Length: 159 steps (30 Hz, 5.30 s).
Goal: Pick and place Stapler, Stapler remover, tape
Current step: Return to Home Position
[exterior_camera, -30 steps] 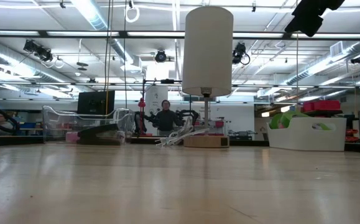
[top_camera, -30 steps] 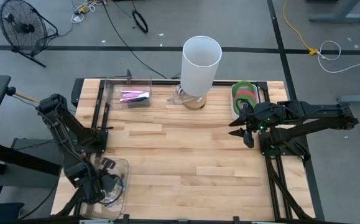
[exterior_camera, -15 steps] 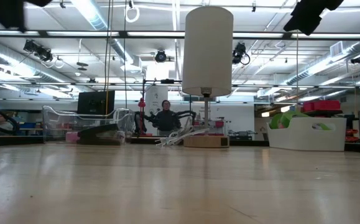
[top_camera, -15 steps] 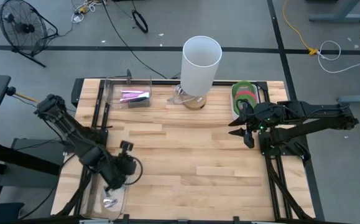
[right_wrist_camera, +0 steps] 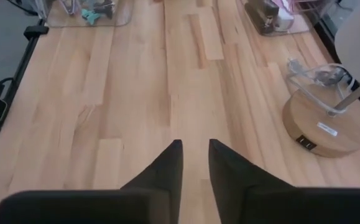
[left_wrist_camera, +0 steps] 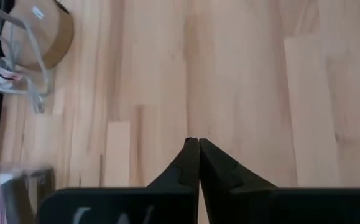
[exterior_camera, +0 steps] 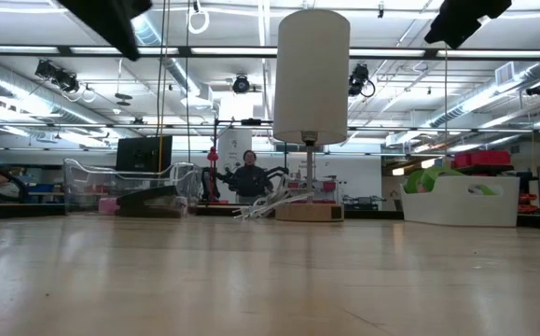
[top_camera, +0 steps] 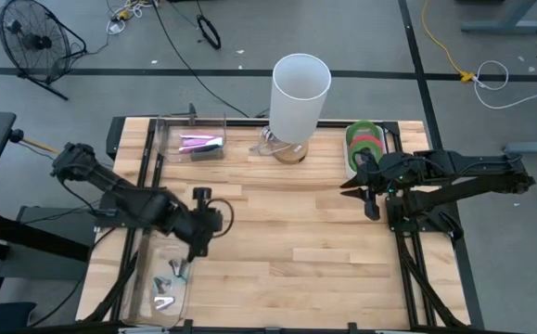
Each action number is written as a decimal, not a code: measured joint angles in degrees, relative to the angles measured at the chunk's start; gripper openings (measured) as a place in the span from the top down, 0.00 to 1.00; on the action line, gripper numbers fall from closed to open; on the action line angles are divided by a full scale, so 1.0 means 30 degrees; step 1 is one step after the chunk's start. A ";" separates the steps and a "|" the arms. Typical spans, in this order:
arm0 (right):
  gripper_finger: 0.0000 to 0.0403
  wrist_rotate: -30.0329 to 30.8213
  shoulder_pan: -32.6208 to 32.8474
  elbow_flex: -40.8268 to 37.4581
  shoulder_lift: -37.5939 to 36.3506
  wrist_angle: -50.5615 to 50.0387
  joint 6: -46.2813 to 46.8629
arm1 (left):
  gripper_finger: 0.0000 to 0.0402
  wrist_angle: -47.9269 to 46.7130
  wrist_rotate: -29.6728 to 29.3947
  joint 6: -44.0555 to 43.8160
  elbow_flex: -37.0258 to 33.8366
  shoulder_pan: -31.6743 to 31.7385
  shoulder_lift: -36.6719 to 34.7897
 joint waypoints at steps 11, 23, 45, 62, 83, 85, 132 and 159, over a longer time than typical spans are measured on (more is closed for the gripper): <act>0.96 -0.0039 0.0003 0.0000 -0.0007 0.0003 -0.0270 | 0.99 0.2096 0.3660 0.2459 -0.0053 0.4053 -0.0640; 0.98 -0.0083 -0.0001 0.0000 -0.0012 -0.0005 -0.0123 | 1.00 1.4439 0.4739 0.2261 -0.6690 0.6518 -0.5688; 0.98 -0.0892 0.0006 0.0000 -0.0003 0.0007 -0.0134 | 1.00 2.3616 0.4473 0.3082 -1.8588 0.7098 -1.4556; 0.98 -0.0883 0.0006 0.0000 0.0025 0.0381 -0.0200 | 1.00 2.3735 0.5131 0.3483 -2.1894 0.7101 -1.9320; 0.98 -0.0819 -0.0001 0.0000 0.0036 0.0550 -0.0204 | 1.00 2.2057 0.9479 0.3748 -2.2119 0.9877 -1.9784; 0.98 -0.0819 0.0000 0.0000 0.0036 0.0827 -0.0207 | 1.00 2.2176 0.9740 0.3728 -2.2119 1.0113 -1.9795; 1.00 -0.4264 0.0012 -0.9605 -0.0036 1.9999 -0.2328 | 0.95 2.2199 0.6931 0.0540 -2.2134 1.0292 -1.9868; 1.00 -0.3576 -0.0001 -1.7173 -0.9299 1.9110 -0.2437 | 0.95 2.2212 0.6938 0.0533 -2.2141 1.0290 -1.9866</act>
